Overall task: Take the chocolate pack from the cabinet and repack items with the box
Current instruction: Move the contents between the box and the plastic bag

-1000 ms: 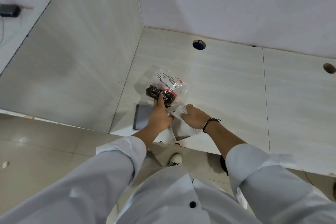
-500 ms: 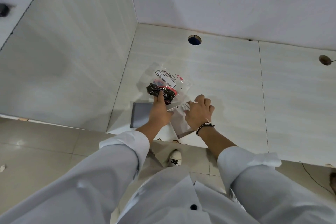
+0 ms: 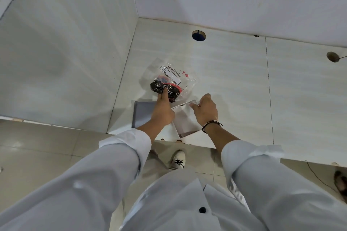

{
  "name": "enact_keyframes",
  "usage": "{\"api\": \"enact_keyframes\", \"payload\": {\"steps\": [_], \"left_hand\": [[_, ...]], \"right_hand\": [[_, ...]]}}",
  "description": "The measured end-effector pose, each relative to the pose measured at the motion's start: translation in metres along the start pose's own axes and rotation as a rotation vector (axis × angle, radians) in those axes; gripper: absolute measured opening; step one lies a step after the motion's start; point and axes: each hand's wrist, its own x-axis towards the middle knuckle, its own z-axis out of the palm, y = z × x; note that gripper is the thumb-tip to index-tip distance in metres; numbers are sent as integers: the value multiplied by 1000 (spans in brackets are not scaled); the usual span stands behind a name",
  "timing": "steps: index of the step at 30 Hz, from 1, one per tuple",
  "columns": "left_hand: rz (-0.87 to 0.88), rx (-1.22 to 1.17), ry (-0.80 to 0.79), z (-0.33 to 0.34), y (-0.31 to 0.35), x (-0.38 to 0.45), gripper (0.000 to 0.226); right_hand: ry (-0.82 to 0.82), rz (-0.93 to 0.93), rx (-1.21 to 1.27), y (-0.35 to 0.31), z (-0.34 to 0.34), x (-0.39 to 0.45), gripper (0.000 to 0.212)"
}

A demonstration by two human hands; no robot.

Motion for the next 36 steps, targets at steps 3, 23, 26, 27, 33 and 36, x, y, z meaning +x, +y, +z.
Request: {"api": "enact_keyframes", "payload": {"steps": [3,23,26,27,33,36], "left_hand": [[-14,15,13,-1,-1,-2,100],[83,186,-85,6,-16,-15,150],[152,213,-80,10,-16,-14,142],[178,174,-36,8,-15,-14,130],[79,133,312,-2,-18,-5,91],[-31,179,184,-2,-25,0,106]], "right_hand": [[-43,80,85,3,2,6,42],[-405,160,27,21,-9,-13,45],[-325,153,7,18,-6,-12,39],[-306,156,-3,17,-6,-11,38],[-284,213,-32,18,-11,-9,52],[-144,105,-126,19,-11,-12,61]]}}
